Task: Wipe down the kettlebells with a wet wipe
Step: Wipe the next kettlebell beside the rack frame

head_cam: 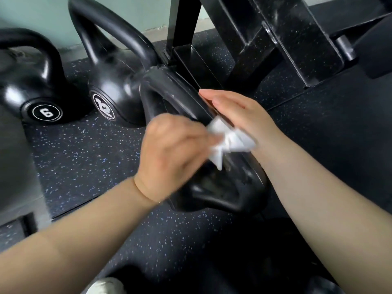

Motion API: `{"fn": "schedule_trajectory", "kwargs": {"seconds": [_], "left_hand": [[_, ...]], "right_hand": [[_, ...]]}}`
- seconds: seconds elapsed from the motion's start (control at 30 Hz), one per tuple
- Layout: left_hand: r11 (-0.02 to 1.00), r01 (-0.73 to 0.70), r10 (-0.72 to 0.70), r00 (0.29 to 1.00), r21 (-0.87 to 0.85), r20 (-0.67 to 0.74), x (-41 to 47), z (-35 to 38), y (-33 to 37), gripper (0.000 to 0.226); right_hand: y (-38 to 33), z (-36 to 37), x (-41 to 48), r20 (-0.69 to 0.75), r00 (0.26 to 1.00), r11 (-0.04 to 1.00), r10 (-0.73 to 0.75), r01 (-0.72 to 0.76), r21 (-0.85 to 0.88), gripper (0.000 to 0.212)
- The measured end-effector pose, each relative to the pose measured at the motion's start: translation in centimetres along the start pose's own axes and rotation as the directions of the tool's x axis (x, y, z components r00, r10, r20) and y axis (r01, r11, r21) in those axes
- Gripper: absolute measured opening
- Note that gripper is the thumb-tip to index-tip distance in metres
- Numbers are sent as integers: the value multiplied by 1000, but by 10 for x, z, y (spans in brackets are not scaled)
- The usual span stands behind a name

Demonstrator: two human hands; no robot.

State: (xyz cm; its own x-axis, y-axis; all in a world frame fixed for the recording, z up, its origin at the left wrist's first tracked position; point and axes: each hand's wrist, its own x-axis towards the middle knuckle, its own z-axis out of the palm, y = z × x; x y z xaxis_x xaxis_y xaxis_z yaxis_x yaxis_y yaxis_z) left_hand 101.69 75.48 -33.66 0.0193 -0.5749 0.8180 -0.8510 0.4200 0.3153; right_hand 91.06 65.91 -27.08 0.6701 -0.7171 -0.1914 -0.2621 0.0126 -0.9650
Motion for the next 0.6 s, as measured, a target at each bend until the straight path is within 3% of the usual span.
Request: {"fn": "schedule_trajectory", "kwargs": {"seconds": [0.07, 0.17, 0.23, 0.3, 0.37, 0.43, 0.53, 0.6], "left_hand": [[979, 203, -201, 976, 24, -80, 11, -8, -20, 11], [820, 567, -571, 800, -78, -186, 17, -13, -37, 13], [766, 628, -642, 734, -140, -223, 18, -9, -32, 18], [818, 556, -575, 793, -147, -200, 14, -5, -15, 12], [919, 374, -387, 915, -121, -116, 2, 1, 7, 12], [975, 157, -159, 987, -157, 3, -9, 8, 27, 13], [990, -64, 73, 995, -126, 67, -13, 11, 26, 13], [994, -98, 99, 994, -44, 43, -8, 5, 6, 13]], "right_hand": [[0, 0, -2, -23, 1000, 1000, 4, -4, 8, 24], [1, -2, -5, -32, 999, 997, 11, -13, -75, 24], [1, -2, -6, -31, 999, 996, 13, -16, -83, 24], [0, -1, -5, -37, 999, 999, 29, -30, -34, 23], [-1, 0, -4, -28, 999, 999, 36, -36, 23, 23], [-1, 0, -4, -8, 1000, 1000, 21, -21, 8, 25], [0, -2, -4, 1, 1000, 998, 14, -14, -56, 25], [0, -2, -4, 5, 1000, 998, 4, -3, -70, 25]]}}
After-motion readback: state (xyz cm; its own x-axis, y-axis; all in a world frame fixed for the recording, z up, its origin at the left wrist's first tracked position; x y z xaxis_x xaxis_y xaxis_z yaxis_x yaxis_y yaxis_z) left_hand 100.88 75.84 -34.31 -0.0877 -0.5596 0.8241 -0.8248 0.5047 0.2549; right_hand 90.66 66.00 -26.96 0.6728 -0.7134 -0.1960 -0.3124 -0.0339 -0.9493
